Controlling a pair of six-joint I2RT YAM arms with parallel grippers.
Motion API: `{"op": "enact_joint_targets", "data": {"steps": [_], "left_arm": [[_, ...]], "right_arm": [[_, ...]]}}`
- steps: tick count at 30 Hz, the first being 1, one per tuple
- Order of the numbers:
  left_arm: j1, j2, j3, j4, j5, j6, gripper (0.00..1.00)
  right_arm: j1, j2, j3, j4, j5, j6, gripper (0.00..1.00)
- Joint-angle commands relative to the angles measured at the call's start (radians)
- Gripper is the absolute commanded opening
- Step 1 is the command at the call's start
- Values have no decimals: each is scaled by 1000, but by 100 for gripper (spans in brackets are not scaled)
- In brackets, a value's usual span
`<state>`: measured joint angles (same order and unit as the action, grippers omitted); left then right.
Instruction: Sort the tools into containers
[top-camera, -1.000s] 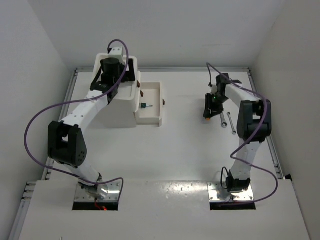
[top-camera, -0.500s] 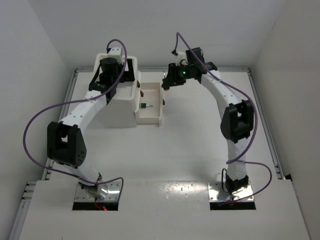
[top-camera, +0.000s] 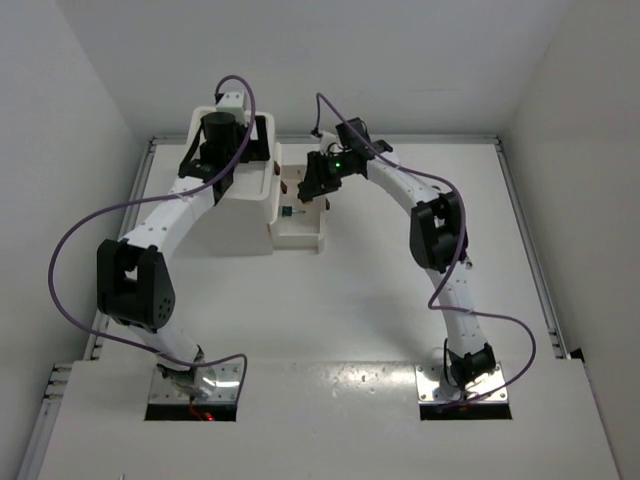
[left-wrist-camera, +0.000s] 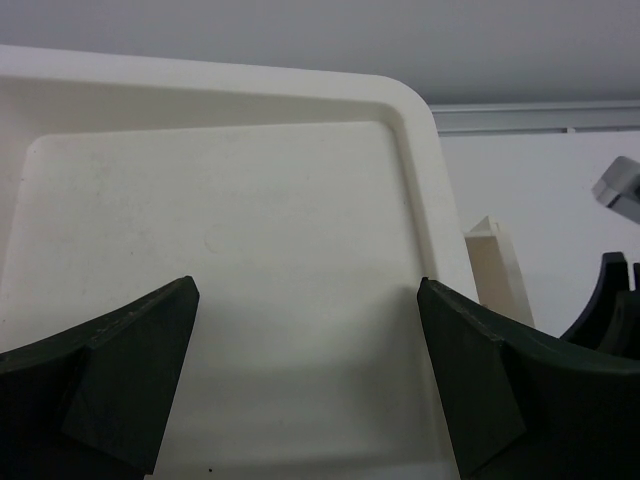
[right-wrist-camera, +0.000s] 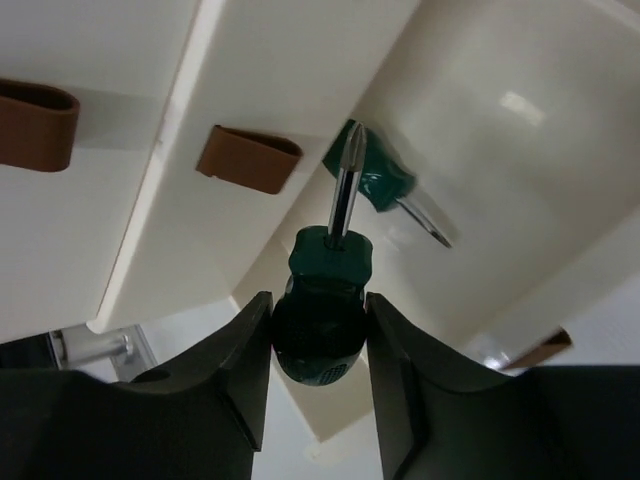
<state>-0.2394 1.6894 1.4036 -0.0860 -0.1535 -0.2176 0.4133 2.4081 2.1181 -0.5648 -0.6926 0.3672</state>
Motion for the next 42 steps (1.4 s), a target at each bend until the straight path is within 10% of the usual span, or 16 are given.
{"op": "enact_joint_targets", "data": {"steps": [1,7,20,42], "left_arm": [[-8,125,-94,-385,126,-91,100],[-8,125,-94,-385,135,-91,100],[-8,-5,-222,-385,2,-153,100],[12,15,-216,-480,-210,-32,100]], "right_arm": [[41,11,74,42,-51,-2,41],[50,-23,76,23,30,-42,74],[-100,-388,-328,59,490,-96,53],[-125,-238,-388,20,407,-136,56]]}}
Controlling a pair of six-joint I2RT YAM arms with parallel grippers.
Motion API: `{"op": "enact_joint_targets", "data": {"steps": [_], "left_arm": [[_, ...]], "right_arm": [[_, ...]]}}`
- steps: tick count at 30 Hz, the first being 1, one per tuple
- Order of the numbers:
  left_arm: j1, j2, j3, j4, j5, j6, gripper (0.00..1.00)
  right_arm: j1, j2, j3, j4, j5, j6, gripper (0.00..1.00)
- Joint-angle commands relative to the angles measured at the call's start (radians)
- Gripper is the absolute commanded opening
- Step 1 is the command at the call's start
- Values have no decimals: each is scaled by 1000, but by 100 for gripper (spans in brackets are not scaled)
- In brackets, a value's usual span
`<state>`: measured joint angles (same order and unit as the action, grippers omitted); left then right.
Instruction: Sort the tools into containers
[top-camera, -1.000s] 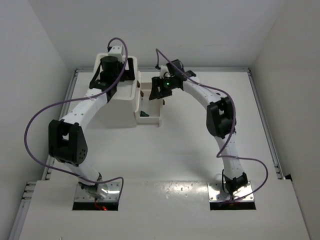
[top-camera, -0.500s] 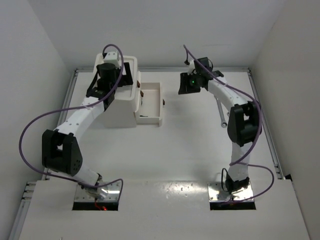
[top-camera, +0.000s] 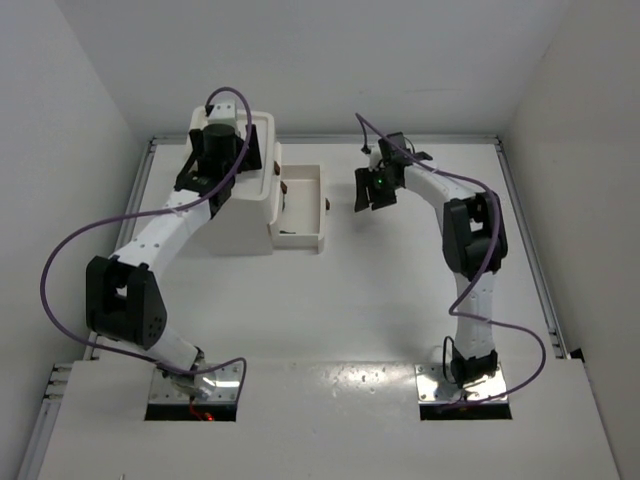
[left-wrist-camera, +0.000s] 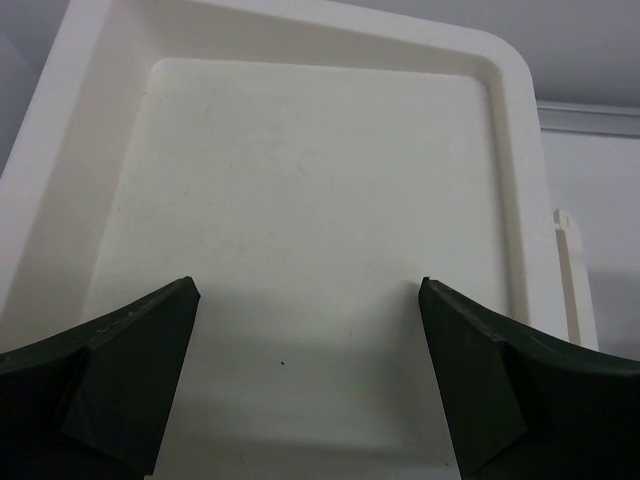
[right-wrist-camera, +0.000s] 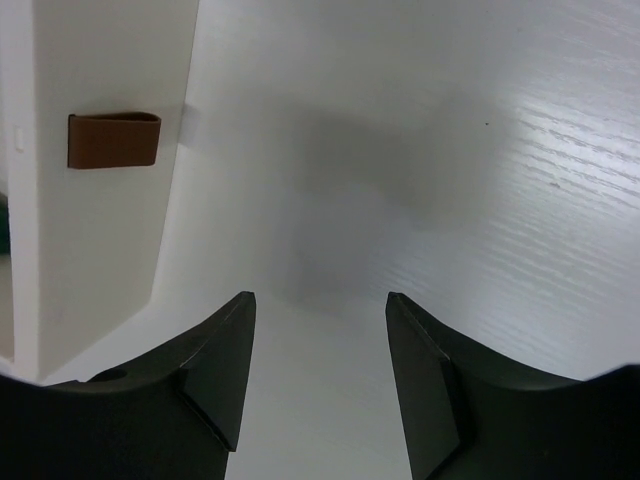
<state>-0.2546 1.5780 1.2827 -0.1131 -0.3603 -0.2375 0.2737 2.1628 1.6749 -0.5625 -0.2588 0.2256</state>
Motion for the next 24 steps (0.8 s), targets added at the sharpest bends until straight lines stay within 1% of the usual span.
{"op": "enact_joint_targets", "data": {"steps": [1,5,12,13,20,24], "left_arm": [[28,126,-95,-453,10,-13,100],[28,135,-95,-453,30,-34,100],[17,135,-95,-435,30,-43,100],[17,135,-95,-435,40,-43,100],[17,135,-114,-425,60,-54,100],[8,135,-123,-425,69,-54,100]], "right_arm": [[24,26,65,18,-26,20,56],[45,87,117,29,-65,41,56],[94,184,195,52,-74,95,56],[105,184,195,65,-74,107,57],[127,253,276,107,-102,164,57],[136,273,301,127,-157,190,57]]}}
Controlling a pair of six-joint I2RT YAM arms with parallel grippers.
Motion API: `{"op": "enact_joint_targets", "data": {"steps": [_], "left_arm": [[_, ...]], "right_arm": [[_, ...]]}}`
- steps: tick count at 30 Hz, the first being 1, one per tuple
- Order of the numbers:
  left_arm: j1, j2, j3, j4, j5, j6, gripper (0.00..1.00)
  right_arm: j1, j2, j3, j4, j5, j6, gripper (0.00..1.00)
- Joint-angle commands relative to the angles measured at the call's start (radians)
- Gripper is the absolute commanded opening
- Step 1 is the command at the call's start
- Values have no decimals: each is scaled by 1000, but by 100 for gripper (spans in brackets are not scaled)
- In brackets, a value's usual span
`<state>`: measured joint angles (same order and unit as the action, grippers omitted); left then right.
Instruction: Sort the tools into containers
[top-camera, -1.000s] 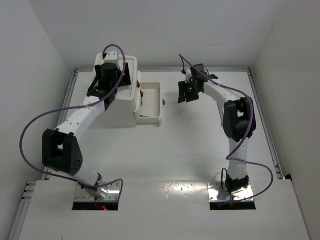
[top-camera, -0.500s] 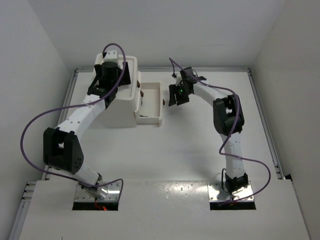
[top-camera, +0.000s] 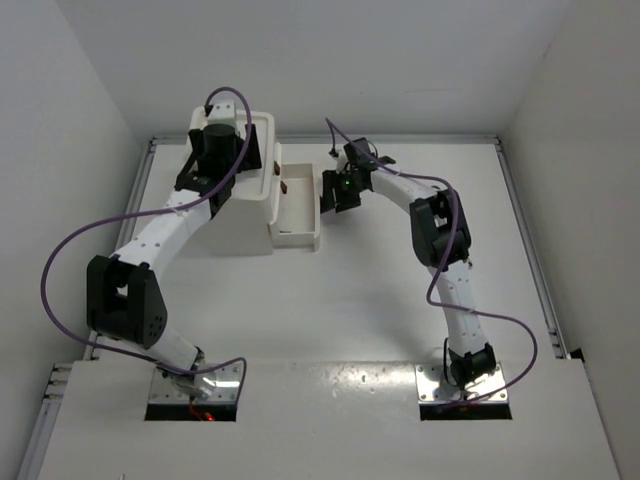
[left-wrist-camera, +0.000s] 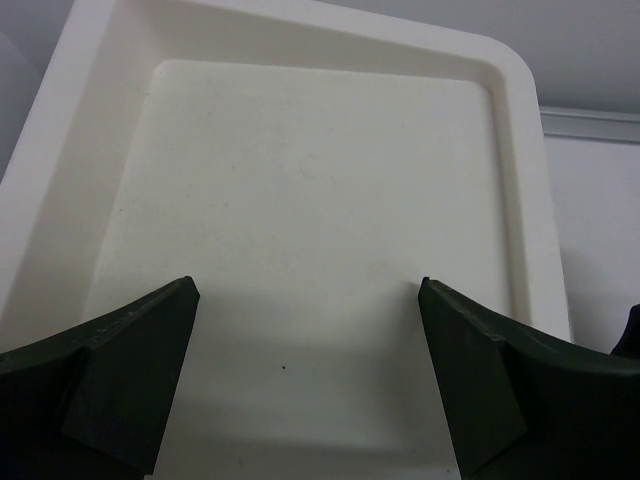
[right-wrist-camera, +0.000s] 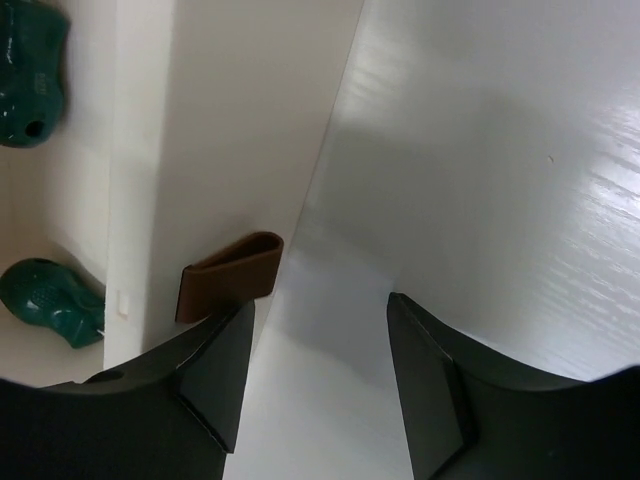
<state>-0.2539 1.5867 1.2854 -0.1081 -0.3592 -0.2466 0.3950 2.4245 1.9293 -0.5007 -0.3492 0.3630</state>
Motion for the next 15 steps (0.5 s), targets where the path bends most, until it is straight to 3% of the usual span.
{"op": "enact_joint_targets", "data": {"steps": [1,15], "left_arm": [[7,127,-126,-430,68,-45,100],[-2,127,-153,-421,77,-54,100]], "right_arm": [[24,21,46,65,-76,65,57],[80,84,86,174,-303,154,57]]}}
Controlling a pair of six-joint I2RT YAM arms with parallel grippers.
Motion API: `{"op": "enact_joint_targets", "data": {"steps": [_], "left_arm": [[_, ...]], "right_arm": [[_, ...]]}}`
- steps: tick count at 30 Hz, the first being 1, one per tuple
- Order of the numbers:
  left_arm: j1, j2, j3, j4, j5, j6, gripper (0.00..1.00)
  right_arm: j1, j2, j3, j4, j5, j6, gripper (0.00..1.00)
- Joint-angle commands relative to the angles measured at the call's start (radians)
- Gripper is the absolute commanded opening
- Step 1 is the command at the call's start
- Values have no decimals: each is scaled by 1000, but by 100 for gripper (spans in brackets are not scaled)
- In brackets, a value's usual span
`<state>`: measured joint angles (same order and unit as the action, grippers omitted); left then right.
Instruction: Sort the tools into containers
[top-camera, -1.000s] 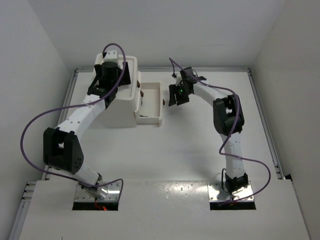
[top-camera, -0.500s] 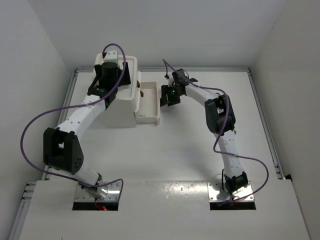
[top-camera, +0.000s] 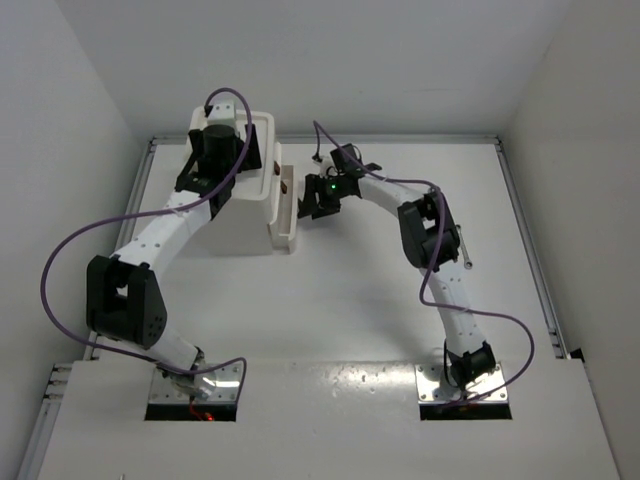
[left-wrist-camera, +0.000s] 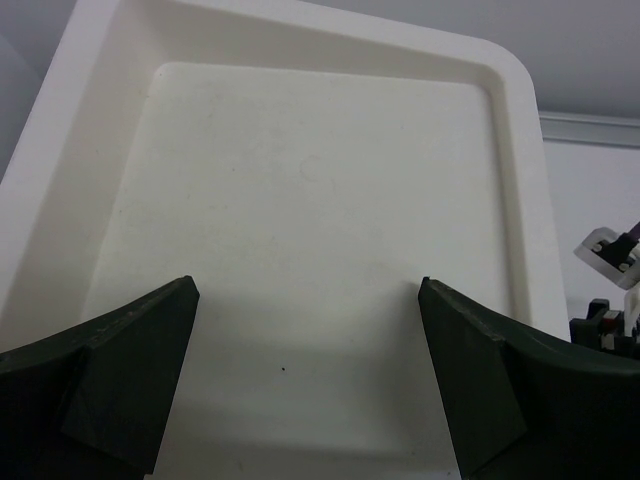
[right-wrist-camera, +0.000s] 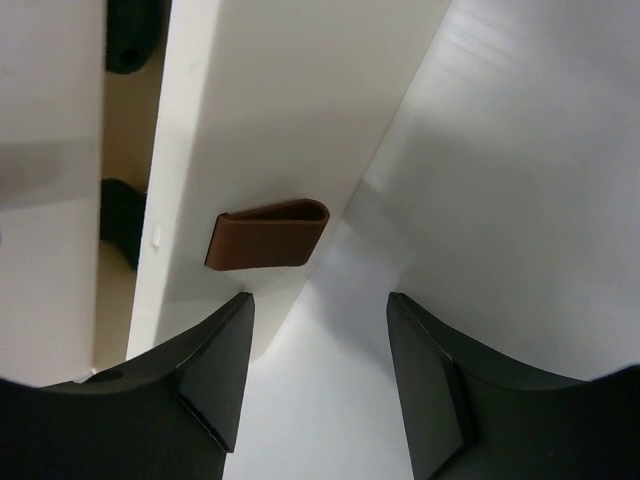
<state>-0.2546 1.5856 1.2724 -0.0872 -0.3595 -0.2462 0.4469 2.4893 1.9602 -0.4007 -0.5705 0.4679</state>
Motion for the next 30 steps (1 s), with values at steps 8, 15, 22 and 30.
{"op": "enact_joint_targets", "data": {"steps": [8,15,22,30], "left_arm": [[-2,119,-140,-442,97,-54,100],[-2,119,-140,-442,106,-54,100],[-2,119,-140,-442,117,-54,100],[-2,119,-140,-442,126,-54,100]], "right_arm": [[47,80,123,102,-92,83,63],[65,100,132,132,-123,103,71],[85,129,151,151,-144,124,72],[66,60,97,85,-30,82,73]]}}
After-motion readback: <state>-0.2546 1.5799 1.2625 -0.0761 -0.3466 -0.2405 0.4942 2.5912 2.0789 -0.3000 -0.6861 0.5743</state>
